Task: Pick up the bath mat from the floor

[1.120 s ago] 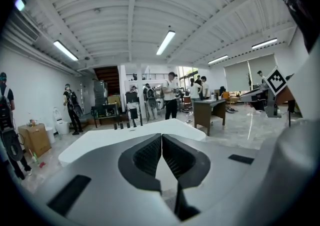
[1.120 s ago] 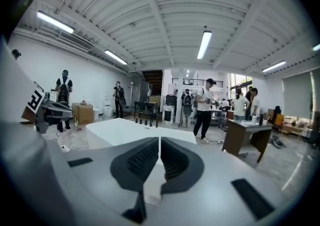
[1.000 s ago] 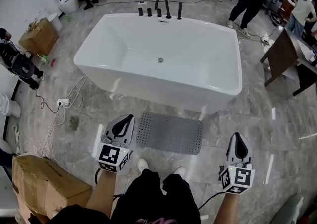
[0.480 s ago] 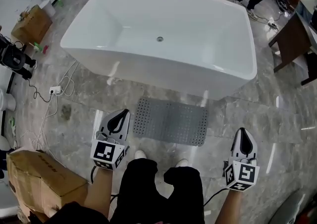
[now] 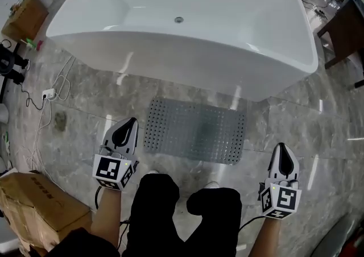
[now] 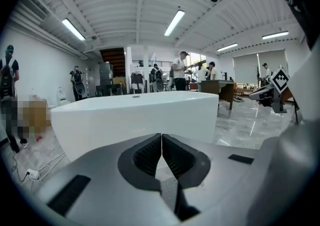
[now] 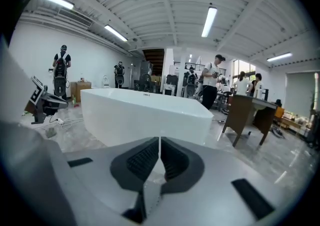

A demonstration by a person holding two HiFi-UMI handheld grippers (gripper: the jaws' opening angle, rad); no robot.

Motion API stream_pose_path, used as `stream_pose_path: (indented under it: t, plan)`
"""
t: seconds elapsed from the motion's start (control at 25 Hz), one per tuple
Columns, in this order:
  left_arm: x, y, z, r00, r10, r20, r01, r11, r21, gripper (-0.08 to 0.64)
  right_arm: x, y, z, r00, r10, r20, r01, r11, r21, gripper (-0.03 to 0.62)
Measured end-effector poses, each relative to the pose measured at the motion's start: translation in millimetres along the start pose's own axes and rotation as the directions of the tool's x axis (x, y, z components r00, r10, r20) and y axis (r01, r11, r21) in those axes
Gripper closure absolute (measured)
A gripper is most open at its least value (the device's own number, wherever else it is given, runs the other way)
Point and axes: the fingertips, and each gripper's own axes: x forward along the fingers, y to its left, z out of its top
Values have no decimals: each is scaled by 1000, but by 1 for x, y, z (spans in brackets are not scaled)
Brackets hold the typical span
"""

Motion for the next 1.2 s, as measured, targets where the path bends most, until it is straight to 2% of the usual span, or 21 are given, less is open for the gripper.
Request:
stream_pose_path:
  t: [0.16,0.32,0.52,0.96,1.2]
  plan:
    - [29,3,-52,1000,-12,-9,12,999,34,554,31,3,-54,1000,3,-16,-3,1000,-10,569]
    - [59,8,-109,1000,-7,2,7,1000,19,553,60,10,-115,999,5,-34,-6,1000,-28,569]
    - [90,14,-160,999,18,26,-19,1000,25,554,100,19,-180,999,13,-40,-13,1000,-23,569]
    - [131,10,-264,1000,-11,6,10,999,51,553,156,30,-280,997,52,-47,-54,998,-29,569]
    - [151,12,-318,999,-39,-26,42,994,102,552,184,30,-343,997,47,-68,-50,998,-34,569]
